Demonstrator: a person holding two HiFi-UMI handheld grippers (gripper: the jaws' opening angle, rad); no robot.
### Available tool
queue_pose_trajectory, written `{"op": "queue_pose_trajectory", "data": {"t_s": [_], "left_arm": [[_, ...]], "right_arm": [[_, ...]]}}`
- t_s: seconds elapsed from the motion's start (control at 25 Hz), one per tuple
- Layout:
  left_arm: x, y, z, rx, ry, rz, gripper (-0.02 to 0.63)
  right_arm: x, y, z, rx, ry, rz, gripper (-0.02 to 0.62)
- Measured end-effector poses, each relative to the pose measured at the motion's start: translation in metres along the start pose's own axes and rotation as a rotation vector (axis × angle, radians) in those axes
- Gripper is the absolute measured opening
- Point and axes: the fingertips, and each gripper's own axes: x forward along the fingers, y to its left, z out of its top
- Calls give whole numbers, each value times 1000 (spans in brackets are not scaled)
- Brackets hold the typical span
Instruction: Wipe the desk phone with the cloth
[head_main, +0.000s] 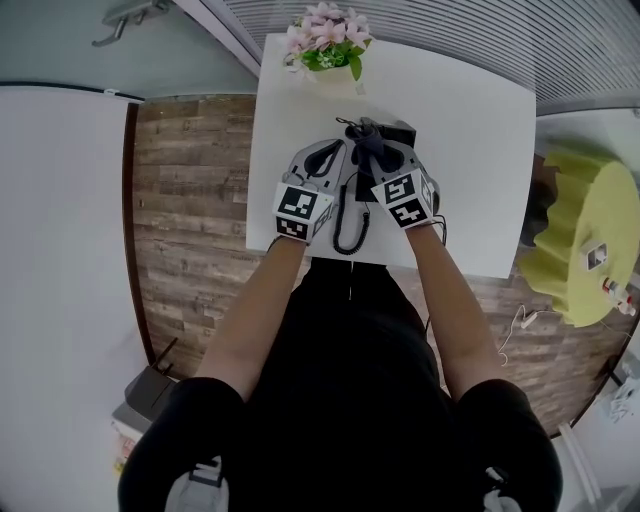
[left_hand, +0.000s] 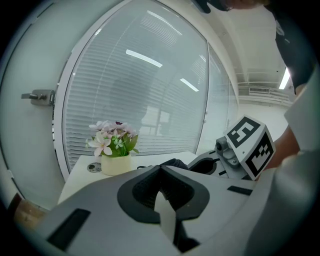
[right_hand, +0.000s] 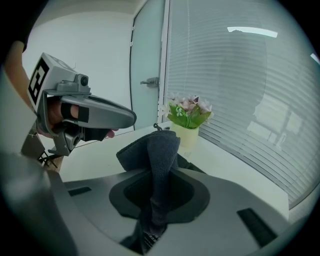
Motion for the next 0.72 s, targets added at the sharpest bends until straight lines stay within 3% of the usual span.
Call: {"op": "queue_pose_trajectory", "data": {"t_s": [0.72], "left_arm": [[-22,-33,-62,-28,77,16,11]], "right_arm": [[-21,61,-67,-17,54,71,71]]}}
